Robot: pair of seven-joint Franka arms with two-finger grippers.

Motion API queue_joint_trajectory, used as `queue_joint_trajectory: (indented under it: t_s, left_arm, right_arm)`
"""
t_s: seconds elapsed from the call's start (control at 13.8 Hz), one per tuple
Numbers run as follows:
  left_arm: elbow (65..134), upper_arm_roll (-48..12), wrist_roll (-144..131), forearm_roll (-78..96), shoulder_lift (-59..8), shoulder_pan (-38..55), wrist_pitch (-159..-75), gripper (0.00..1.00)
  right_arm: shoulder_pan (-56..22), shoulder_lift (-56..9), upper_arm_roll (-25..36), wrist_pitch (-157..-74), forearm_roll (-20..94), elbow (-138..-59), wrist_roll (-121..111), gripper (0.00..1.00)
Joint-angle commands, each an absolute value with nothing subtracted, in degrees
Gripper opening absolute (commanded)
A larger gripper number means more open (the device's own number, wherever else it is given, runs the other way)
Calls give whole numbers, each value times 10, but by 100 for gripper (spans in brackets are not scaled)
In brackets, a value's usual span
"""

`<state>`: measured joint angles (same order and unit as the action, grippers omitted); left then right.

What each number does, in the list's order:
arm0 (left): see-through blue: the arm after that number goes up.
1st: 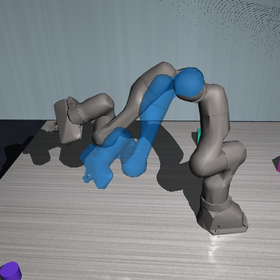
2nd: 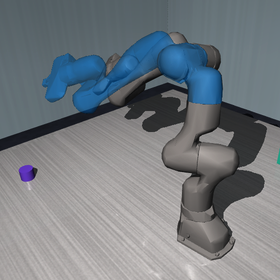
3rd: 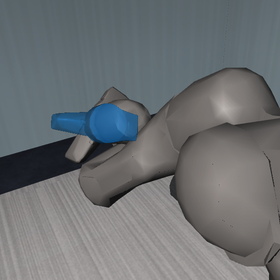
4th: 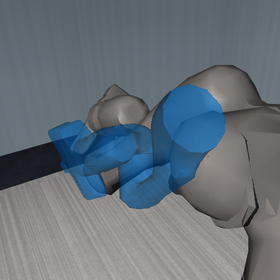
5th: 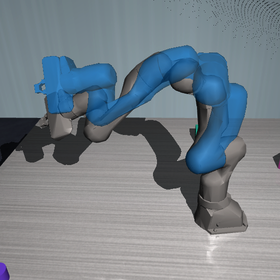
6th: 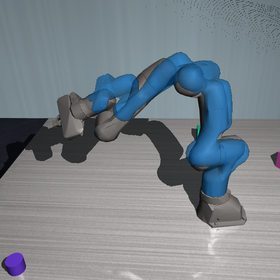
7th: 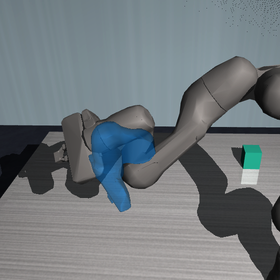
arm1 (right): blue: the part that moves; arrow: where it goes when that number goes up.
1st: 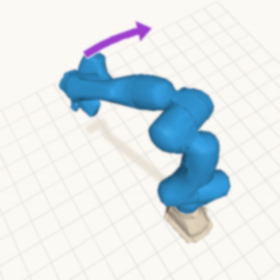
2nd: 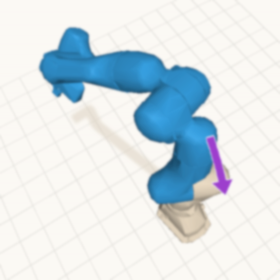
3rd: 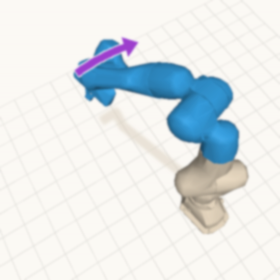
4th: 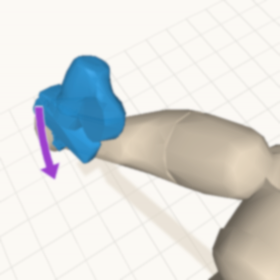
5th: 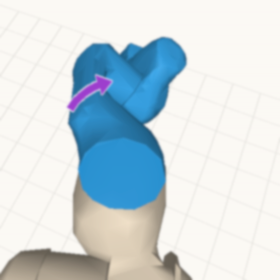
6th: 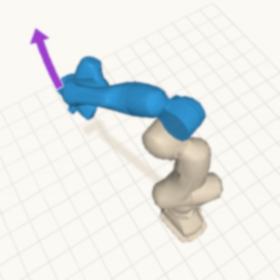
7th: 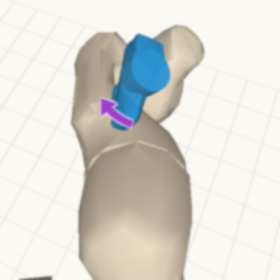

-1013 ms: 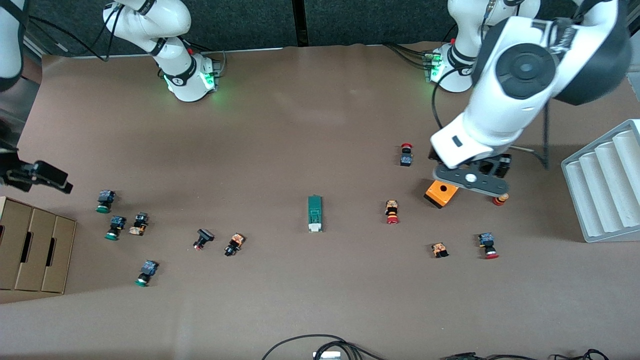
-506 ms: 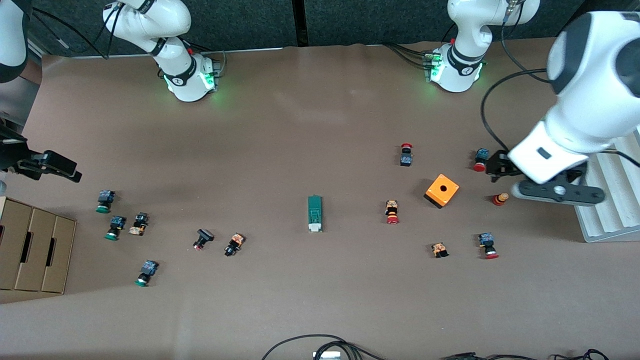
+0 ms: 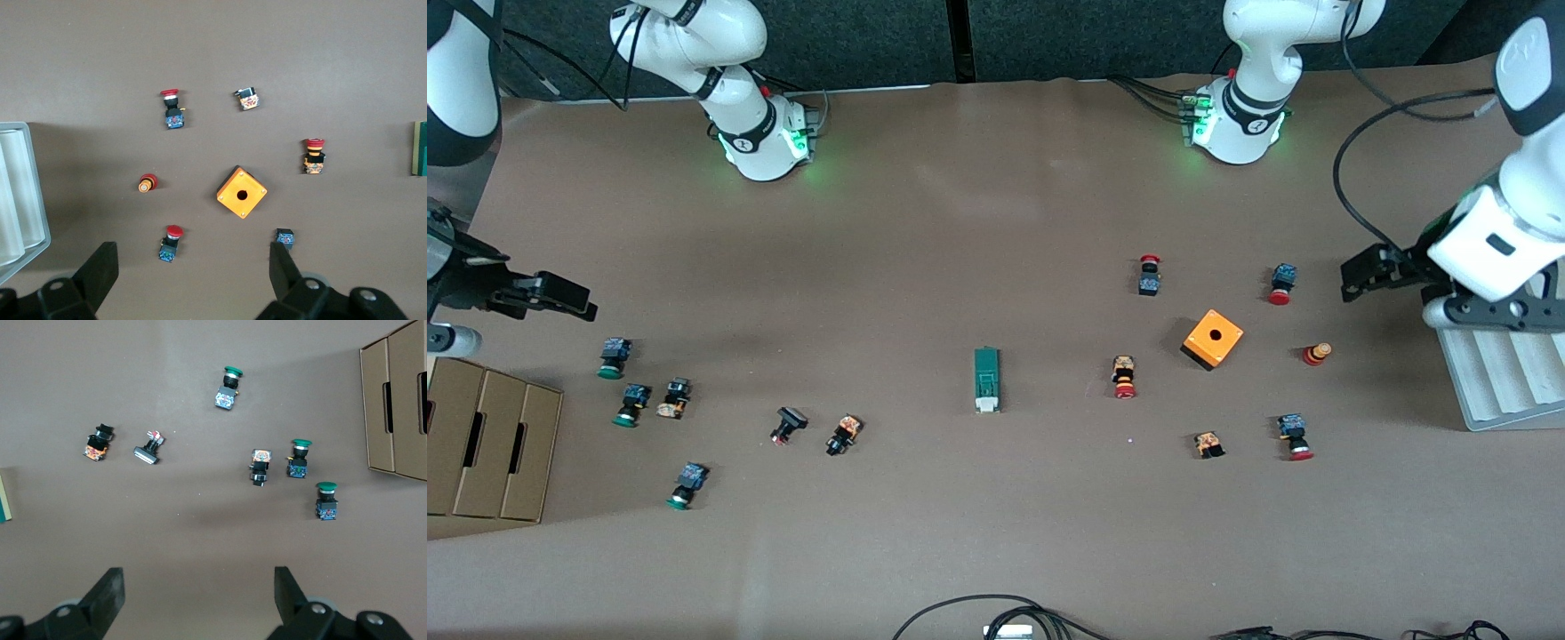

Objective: Close load switch with both arms

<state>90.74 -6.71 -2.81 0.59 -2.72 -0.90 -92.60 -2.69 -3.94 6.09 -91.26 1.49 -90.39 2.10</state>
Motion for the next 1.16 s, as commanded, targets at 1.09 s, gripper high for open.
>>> queue_joint_trajectory:
  t_s: [1.09]
  left_arm:
    - [976,-51,-76,11,18,-1,-967,100]
  right_arm:
    - [-27,-28,67,-892,16,-903,-1,100]
